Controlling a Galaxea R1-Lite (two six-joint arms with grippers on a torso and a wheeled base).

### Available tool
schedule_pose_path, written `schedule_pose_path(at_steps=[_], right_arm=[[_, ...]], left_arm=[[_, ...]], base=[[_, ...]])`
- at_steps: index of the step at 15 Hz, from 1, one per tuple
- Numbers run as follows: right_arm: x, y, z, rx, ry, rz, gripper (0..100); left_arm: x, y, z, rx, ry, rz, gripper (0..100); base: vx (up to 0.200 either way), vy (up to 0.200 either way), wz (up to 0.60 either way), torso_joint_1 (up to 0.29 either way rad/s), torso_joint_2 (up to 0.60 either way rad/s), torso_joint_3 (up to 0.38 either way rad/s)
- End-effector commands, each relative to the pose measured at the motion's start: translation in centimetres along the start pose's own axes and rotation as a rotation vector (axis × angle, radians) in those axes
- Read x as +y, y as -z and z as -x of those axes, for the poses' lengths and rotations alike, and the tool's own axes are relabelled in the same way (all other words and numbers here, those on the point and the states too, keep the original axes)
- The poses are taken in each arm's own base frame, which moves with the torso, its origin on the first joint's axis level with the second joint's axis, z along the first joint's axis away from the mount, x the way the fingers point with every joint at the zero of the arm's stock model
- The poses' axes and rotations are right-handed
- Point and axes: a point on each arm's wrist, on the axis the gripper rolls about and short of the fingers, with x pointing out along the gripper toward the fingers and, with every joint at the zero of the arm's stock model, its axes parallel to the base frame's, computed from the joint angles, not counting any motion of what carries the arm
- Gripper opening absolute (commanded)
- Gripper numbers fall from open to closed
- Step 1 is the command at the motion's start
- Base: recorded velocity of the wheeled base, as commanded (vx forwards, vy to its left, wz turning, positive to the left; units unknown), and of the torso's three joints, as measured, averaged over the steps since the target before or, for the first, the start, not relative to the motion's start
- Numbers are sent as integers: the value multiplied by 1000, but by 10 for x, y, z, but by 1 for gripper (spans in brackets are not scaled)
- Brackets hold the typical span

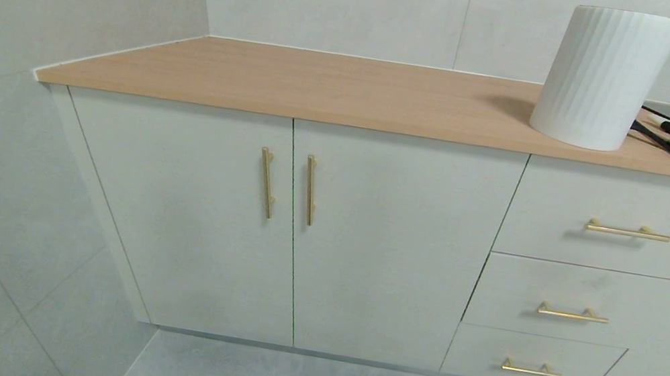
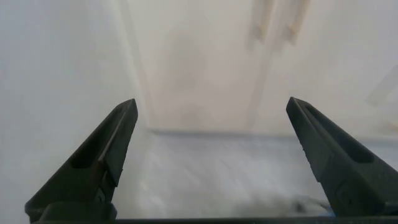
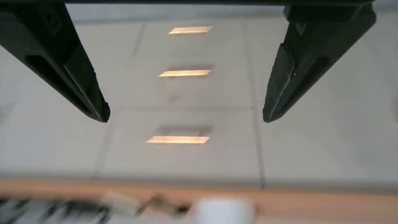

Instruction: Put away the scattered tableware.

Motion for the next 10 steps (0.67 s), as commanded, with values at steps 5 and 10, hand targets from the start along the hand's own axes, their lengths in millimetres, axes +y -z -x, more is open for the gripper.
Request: schedule_pose_path(at_steps=[5,10], right_arm=[[-9,21,80,-195,187,88,100],[6,97,61,48,-32,-10,100]], left_arm=[[-1,18,41,-236,-196,-11,100],[-5,68,9,-126,-178,-31,100]], base=[[0,0,0,0,0,0],[0,0,0,0,0,0]])
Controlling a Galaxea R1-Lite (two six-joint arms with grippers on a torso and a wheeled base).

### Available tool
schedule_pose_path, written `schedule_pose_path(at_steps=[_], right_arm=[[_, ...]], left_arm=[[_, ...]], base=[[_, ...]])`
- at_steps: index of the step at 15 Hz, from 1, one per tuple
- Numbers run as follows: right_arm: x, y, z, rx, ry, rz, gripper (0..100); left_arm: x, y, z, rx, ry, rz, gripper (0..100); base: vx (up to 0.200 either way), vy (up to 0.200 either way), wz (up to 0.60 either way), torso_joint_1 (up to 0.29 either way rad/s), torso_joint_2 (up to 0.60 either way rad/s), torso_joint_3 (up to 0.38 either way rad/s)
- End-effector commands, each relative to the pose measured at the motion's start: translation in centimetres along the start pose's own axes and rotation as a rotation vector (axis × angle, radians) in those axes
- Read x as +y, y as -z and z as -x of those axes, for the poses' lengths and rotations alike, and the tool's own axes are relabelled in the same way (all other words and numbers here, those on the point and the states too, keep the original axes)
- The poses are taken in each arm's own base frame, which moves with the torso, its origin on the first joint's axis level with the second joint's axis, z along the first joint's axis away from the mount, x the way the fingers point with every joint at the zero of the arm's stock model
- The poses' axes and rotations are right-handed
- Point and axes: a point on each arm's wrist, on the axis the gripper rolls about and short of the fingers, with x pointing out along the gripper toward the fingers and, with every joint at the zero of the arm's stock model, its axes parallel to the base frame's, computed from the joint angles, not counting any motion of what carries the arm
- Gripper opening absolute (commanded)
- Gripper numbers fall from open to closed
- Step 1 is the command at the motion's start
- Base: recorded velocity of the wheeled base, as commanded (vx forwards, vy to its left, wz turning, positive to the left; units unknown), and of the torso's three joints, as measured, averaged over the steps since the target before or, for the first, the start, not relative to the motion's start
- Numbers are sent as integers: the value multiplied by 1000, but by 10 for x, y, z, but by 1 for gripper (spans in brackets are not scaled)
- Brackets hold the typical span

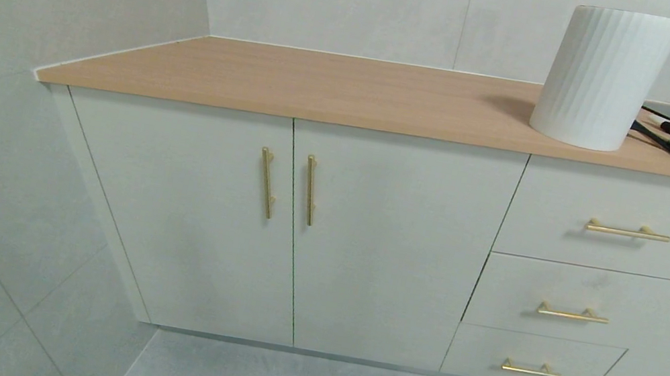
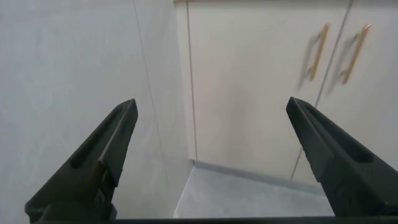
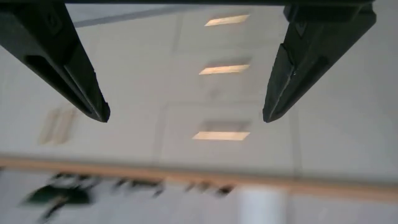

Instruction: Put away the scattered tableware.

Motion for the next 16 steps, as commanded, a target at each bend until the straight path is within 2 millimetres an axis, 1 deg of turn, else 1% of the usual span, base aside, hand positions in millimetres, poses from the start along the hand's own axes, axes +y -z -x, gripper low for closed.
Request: schedule_pose_path(at_steps=[1,2,3,4,5,7,8,16], right_arm=[[8,37,-2,120,-111,-65,100],[9,41,-1,157,-144,-113,100],[10,43,-1,176,-173,-120,100],[11,49,1,239,-195,-122,100],[12,51,1,266,-203,-124,100],[12,51,1,259,-203,-123,100],[12,51,1,259,-203,-123,100],[12,51,1,261,-201,-133,100]], left_arm=[[-6,30,-11,35,36,-12,100],[-8,44,-17,31,53,-12,100],[-10,51,-19,36,62,-12,100],[-10,54,-18,62,93,-10,100],[-11,55,-18,66,116,-10,100],[-12,55,-18,65,186,4,100],[-14,59,-17,110,264,28,100],[-14,58,-17,104,264,37,100]], base=[[0,0,0,0,0,0],[0,0,0,0,0,0],[0,0,0,0,0,0],[0,0,0,0,0,0],[0,0,0,0,0,0],[0,0,0,0,0,0],[0,0,0,0,0,0],[0,0,0,0,0,0]])
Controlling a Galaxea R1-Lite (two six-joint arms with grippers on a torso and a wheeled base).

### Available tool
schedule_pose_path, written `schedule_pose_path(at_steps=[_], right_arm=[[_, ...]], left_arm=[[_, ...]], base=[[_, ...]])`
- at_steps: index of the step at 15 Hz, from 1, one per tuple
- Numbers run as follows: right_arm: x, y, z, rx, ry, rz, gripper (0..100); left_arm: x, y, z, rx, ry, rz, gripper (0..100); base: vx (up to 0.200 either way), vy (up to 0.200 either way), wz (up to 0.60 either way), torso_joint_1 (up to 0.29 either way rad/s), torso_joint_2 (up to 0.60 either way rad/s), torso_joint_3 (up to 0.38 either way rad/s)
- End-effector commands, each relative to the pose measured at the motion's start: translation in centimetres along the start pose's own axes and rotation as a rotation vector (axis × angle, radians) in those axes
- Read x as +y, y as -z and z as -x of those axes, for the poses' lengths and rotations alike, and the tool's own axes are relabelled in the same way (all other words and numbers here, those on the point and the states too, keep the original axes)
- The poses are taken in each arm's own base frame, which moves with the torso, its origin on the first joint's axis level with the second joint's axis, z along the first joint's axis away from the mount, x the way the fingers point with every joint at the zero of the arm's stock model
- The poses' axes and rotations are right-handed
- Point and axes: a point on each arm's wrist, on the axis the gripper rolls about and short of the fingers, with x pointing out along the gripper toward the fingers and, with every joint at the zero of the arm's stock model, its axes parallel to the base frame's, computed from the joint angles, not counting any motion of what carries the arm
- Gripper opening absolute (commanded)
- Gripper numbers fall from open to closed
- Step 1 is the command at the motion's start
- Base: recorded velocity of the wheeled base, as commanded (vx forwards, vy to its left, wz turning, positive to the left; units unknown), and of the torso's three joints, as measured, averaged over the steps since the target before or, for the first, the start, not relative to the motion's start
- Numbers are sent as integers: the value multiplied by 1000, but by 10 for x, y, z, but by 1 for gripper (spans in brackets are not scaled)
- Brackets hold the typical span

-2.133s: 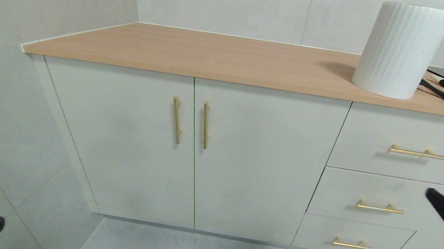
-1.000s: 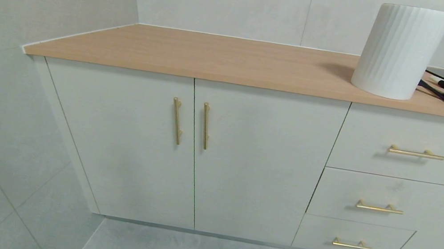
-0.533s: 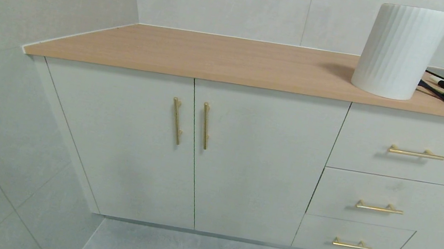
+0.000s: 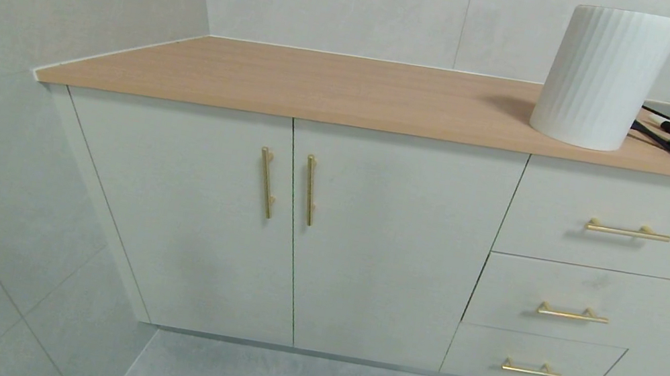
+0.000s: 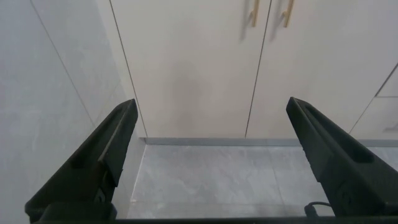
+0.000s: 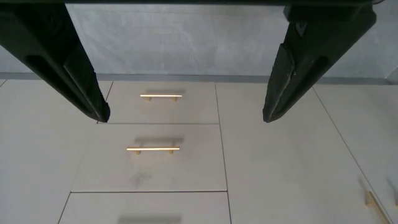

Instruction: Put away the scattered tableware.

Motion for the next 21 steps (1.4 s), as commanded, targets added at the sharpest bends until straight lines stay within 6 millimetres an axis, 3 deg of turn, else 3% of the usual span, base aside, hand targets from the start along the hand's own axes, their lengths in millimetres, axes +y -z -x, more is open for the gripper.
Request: schedule_pose_path(at_steps=[1,8,21], right_arm=[[0,0,0,4,0,0,100],[0,0,0,4,0,0,100],[0,0,0,2,3,0,100]], left_arm=[[0,0,0,0,0,0,100],[0,0,0,0,0,0,100],[0,0,0,0,-1,1,100]], base=[[0,0,0,0,0,0],[0,0,0,0,0,0],[0,-200,0,2,3,5]])
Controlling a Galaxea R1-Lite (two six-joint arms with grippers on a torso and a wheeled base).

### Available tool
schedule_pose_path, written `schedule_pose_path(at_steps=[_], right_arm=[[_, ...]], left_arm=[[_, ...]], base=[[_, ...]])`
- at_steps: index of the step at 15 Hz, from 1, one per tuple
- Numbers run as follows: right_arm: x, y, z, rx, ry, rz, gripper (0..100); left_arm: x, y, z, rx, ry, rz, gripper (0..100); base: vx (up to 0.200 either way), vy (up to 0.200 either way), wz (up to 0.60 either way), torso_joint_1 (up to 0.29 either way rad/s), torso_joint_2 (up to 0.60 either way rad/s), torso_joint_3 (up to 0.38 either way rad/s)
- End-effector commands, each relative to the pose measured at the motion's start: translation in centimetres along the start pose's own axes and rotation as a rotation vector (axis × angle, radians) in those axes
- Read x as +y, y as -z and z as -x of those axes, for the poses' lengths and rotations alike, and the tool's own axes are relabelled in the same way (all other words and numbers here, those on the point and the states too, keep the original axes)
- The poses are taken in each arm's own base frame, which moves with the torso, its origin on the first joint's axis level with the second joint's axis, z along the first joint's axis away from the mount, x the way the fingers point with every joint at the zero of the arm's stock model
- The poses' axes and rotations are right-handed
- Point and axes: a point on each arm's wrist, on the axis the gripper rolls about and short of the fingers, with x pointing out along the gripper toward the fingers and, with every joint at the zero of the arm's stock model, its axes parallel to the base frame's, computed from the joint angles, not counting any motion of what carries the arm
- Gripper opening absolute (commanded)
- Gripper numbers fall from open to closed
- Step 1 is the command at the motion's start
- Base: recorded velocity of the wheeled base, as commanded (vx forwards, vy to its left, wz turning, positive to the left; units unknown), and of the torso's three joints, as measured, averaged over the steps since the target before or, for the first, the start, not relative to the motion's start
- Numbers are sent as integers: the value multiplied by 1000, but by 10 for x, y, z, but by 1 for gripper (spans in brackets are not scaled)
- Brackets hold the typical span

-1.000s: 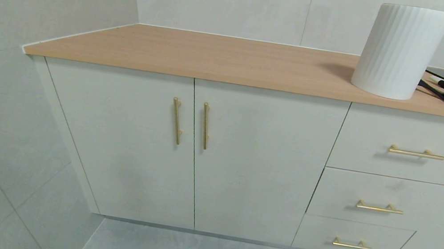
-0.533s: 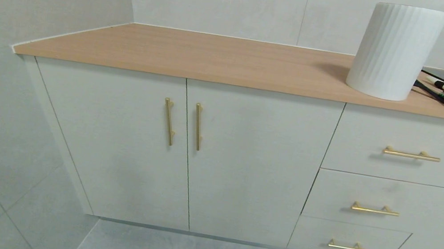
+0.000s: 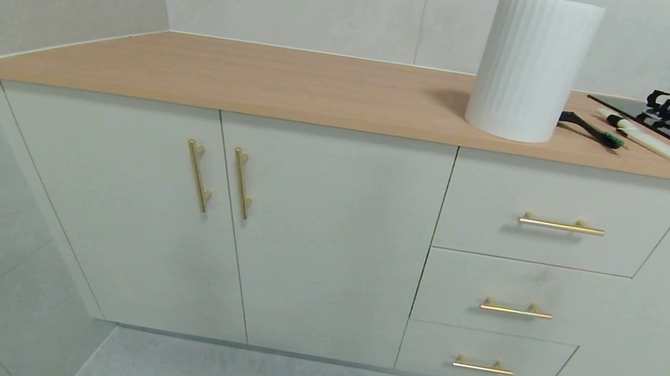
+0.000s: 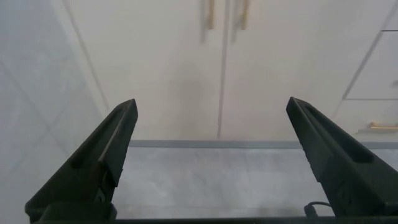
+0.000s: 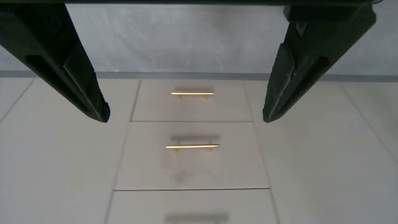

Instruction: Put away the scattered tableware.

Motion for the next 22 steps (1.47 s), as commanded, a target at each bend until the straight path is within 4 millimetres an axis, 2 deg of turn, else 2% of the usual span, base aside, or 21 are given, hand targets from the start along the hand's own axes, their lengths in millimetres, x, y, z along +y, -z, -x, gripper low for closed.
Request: schedule_pose_path(at_steps=[1,4,12,17,22], right_arm=[[0,0,0,2,-1,0,100],[0,0,0,2,-1,0,100],[0,0,0,2,-1,0,100],[0,0,0,2,1,-2,100],[0,0,0,2,2,0,100]], left_arm=[[0,0,0,1,0,1,100],[0,0,0,1,0,-1,100],[0,0,0,1,0,1,100],[0,0,0,1,0,-1,100],[0,0,0,1,0,1,100]], base=[[0,-200,0,2,2,2],[0,-200,0,4,1,1],[0,0,0,0,0,0],[200,0,0,2,0,5],[0,0,0,0,0,0]])
